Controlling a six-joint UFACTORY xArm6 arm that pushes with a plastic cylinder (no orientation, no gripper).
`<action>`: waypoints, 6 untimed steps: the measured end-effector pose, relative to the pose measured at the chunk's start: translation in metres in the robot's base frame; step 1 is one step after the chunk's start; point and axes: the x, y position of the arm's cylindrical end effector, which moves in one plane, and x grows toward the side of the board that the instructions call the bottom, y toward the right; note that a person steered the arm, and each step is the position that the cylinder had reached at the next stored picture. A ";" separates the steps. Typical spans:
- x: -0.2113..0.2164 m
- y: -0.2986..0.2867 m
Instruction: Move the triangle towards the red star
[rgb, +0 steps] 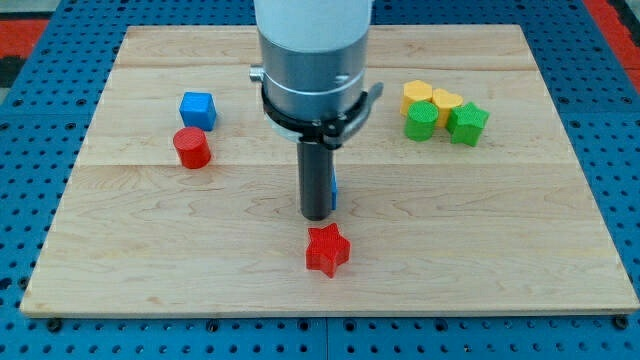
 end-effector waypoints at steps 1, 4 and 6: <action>-0.039 -0.027; -0.036 0.047; -0.031 0.021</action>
